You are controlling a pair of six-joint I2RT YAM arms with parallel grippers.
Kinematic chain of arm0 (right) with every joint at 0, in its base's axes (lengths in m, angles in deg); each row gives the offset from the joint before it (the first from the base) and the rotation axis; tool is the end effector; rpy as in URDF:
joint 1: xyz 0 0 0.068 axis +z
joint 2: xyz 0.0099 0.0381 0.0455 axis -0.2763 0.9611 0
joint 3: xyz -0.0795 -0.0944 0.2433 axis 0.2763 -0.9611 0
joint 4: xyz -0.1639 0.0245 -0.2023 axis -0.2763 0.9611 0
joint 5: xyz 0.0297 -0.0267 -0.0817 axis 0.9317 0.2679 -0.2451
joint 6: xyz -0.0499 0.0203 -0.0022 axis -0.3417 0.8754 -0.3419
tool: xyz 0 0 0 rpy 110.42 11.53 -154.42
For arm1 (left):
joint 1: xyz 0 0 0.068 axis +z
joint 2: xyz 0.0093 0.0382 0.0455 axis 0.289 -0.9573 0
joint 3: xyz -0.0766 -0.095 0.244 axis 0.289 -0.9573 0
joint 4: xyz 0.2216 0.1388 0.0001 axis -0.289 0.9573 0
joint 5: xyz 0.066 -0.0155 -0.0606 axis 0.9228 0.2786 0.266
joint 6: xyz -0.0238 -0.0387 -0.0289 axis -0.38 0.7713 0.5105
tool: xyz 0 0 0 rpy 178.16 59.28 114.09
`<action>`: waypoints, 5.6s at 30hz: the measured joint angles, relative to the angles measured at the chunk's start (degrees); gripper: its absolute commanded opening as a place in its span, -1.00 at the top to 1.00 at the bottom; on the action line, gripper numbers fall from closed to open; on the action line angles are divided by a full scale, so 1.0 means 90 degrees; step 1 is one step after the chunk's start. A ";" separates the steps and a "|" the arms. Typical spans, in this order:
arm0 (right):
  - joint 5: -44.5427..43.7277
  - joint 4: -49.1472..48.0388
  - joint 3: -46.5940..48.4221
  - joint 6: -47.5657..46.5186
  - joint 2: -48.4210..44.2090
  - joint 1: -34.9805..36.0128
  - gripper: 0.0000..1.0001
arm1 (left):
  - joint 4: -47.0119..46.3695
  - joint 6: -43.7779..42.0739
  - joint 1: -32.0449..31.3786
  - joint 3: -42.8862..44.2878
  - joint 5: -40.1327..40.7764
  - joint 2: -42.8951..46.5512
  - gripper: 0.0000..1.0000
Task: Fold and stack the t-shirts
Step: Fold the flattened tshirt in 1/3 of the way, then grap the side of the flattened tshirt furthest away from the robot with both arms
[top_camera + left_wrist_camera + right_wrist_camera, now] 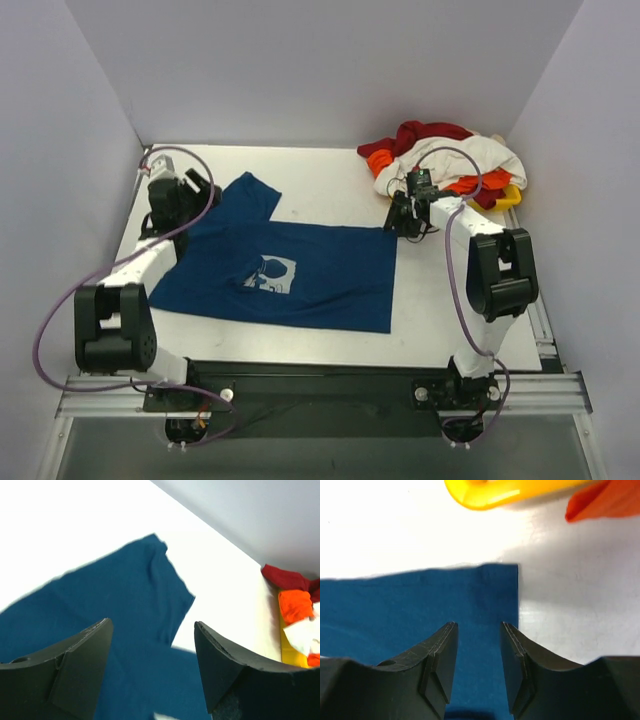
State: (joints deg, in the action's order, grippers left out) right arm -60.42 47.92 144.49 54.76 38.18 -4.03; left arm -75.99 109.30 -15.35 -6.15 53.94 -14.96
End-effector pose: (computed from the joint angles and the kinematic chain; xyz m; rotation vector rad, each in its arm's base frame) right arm 0.3925 0.0893 0.2020 0.2468 2.4059 0.5084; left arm 0.3240 0.0056 0.2476 -0.5810 1.8538 -0.4748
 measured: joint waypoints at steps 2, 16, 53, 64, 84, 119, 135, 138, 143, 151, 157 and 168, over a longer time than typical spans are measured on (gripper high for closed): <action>0.0010 -0.0010 0.0126 0.0007 0.0095 -0.0015 0.23 | 0.0102 -0.0180 -0.0136 0.0729 0.0090 -0.0593 -0.54; 0.0670 0.0393 -0.0032 0.0070 -0.0503 0.0119 0.16 | 0.1965 -0.0418 -0.0427 0.1229 0.0238 -0.1052 -0.54; 0.1280 0.0593 -0.0585 0.0005 0.0182 0.1001 0.17 | 0.3009 0.1122 -0.0274 -0.1324 0.0044 0.0457 -0.55; 0.1280 0.0374 -0.1350 0.0199 -0.0391 0.1120 0.17 | 0.3679 0.1377 -0.0267 -0.1683 0.0119 0.1154 -0.56; 0.1110 0.0981 -0.1761 0.0333 -0.0828 0.1297 0.16 | 0.4418 0.1141 -0.0272 -0.1659 0.0398 0.1494 -0.57; -0.0389 0.1180 0.0255 -0.0891 0.0602 -0.0075 0.43 | 0.4231 -0.0316 -0.0658 0.0209 0.0792 0.0695 -0.55; -0.0260 0.1073 0.0172 -0.0690 0.0585 -0.0080 1.00 | 0.3575 -0.0792 -0.0699 0.3172 0.0916 -0.2548 -0.37; -0.0245 0.1008 0.0097 -0.0665 0.0534 -0.0078 1.00 | 0.3395 -0.0816 -0.0699 0.3810 0.0937 -0.3177 -0.35; -0.0223 0.0937 0.0022 -0.0622 0.0491 -0.0080 1.00 | 0.3218 -0.0869 -0.0721 0.4733 0.0942 -0.4163 -0.31; -0.0155 0.0916 -0.0053 -0.0561 0.0437 -0.0080 1.00 | 0.3164 -0.1071 -0.0933 0.5430 0.0991 -0.5105 -0.27; -0.0102 0.0923 -0.0053 -0.0544 0.0437 -0.0080 1.00 | 0.3262 -0.1297 -0.1158 0.5872 0.1265 -0.5404 -0.12; -0.0027 0.0937 -0.0053 -0.0532 0.0437 -0.0078 1.00 | 0.4022 -0.1338 -0.1275 0.6501 0.1916 -0.5627 0.03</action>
State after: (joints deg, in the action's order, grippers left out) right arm -60.66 56.36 144.01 49.97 42.11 -4.73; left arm -39.79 97.26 -26.82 52.36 71.19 -65.60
